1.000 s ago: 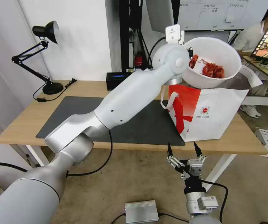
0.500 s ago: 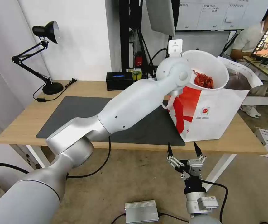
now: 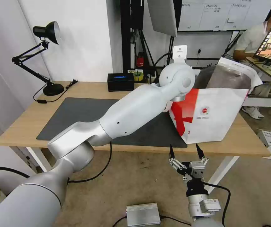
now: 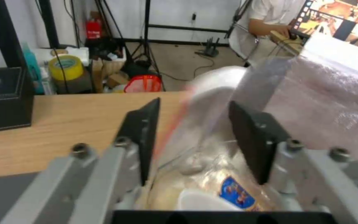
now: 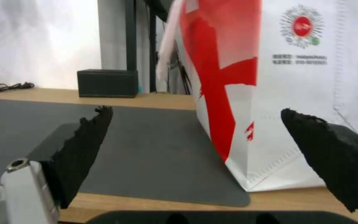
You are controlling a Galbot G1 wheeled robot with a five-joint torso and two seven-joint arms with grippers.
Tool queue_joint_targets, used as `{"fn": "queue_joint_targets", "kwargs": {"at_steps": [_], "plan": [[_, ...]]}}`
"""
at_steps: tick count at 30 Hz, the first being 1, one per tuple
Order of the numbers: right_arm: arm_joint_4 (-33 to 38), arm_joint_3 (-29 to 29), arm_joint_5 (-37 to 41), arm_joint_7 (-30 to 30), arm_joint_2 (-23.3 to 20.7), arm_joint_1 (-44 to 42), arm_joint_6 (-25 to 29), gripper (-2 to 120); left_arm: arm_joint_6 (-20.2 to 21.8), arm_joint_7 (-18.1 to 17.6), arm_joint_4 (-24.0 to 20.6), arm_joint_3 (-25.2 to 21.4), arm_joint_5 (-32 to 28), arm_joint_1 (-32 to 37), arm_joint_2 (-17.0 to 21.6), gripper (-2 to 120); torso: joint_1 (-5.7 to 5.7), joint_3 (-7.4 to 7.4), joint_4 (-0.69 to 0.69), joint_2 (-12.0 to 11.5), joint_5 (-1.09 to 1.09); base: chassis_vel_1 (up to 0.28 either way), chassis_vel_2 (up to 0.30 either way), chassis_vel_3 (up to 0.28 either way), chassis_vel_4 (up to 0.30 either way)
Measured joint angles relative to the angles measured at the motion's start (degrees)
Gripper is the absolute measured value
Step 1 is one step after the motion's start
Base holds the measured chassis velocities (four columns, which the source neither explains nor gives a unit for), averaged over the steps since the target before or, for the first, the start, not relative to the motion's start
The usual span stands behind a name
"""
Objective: Pick up the trash from the table and place it into the takeout bag.
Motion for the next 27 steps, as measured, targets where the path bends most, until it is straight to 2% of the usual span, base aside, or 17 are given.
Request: {"fn": "queue_joint_targets", "kwargs": {"at_steps": [3, 4, 6, 7, 10, 15, 18, 19, 21, 22, 23, 24, 25, 26, 27], "plan": [[0.0, 0.0, 0.0, 0.0, 0.0, 0.0, 0.0, 100, 0.0, 0.04, -0.2, -0.07, 0.06, 0.13, 0.03, 71, 0.0, 0.0, 0.0, 0.0, 0.0, 0.0, 0.0, 0.0, 0.0], [0.0, 0.0, 0.0, 0.0, 0.0, 0.0, 0.0, 100, 0.0, 0.04, -0.2, -0.07, 0.06, 0.13, 0.03, 71, 0.0, 0.0, 0.0, 0.0, 0.0, 0.0, 0.0, 0.0, 0.0], [0.0, 0.0, 0.0, 0.0, 0.0, 0.0, 0.0, 100, 0.0, 0.13, -0.87, -0.59, 0.07, 0.71, 0.09, 82, 0.0, 0.0, 0.0, 0.0, 0.0, 0.0, 0.0, 0.0, 0.0], [0.0, 0.0, 0.0, 0.0, 0.0, 0.0, 0.0, 100, 0.0, 0.13, -0.87, -0.59, 0.07, 0.71, 0.09, 82, 0.0, 0.0, 0.0, 0.0, 0.0, 0.0, 0.0, 0.0, 0.0], [0.0, 0.0, 0.0, 0.0, 0.0, 0.0, 0.0, 100, 0.04, 1.95, -1.88, -1.62, -0.09, 1.92, 0.18, 96, 0.0, 0.0, 0.0, 0.0, 0.0, 0.0, 0.0, 0.0, 0.0], [0.0, 0.0, 0.0, 0.0, 0.0, 0.0, 0.0, 100, 0.03, 4.43, -3.03, -3.38, 1.17, 4.15, 0.41, 100, 0.0, 0.0, -0.01, 0.0, 0.0, 0.0, 0.0, 0.0, 0.0], [0.0, 0.0, 0.0, 0.0, 0.0, 0.0, 0.0, 100, -0.94, 7.74, -4.35, -3.81, 4.03, 5.89, 1.97, 100, 0.0, 0.0, -0.01, 0.0, 0.0, 0.0, 0.0, 0.0, 0.0], [0.0, 0.0, 0.0, 0.0, 0.0, 0.0, 0.0, 100, -0.94, 7.74, -4.35, -3.81, 4.03, 5.89, 1.97, 100, 0.0, 0.0, -0.01, 0.0, 0.0, 0.0, 0.0, 0.0, 0.0], [0.0, 0.0, 0.0, 0.0, 0.0, 0.0, 0.0, 100, -2.94, 11.24, -5.57, -3.79, 6.33, 7.09, 3.78, 100, 0.0, 0.0, -0.01, 0.0, 0.0, 0.0, 0.0, 0.0, 0.0], [0.0, 0.0, 0.0, 0.0, 0.0, 0.0, 0.0, 100, -5.04, 14.18, -6.39, -3.72, 8.13, 8.07, 5.3, 100, 0.0, 0.0, 0.0, 0.0, -0.01, 0.0, 0.0, 0.0, 0.0], [0.0, 0.0, 0.0, 0.0, 0.0, 0.0, 0.0, 100, -5.04, 14.18, -6.39, -3.72, 8.13, 8.07, 5.3, 100, 0.0, 0.0, 0.0, 0.0, -0.01, 0.0, 0.0, 0.0, 0.0], [0.0, 0.0, 0.0, 0.0, 0.0, 0.0, 0.0, 100, -7.37, 17.96, -7.43, -3.87, 10.73, 9.67, 7.2, 100, 0.0, 0.0, 0.01, 0.0, -0.01, 0.0, 0.0, 0.0, 0.0], [0.0, 0.0, 0.0, 0.0, 0.0, 0.0, 0.0, 100, -8.61, 19.81, -7.91, -4.23, 12.15, 10.57, 8.15, 100, 0.0, 0.0, 0.0, 0.0, -0.02, 0.0, 0.0, 0.0, 0.0], [0.0, 0.0, 0.0, 0.0, 0.0, 0.0, 0.0, 100, -11.61, 23.78, -8.91, -4.9, 15.49, 12.48, 10.43, 100, 0.0, 0.0, 0.0, 0.0, -0.02, 0.0, 0.0, 0.0, 0.0], [0.0, 0.0, 0.0, 0.0, 0.0, 0.0, 0.0, 100, -11.61, 23.78, -8.91, -4.9, 15.49, 12.48, 10.43, 100, 0.0, 0.0, 0.0, 0.0, -0.02, 0.0, 0.0, 0.0, 0.0]]}}
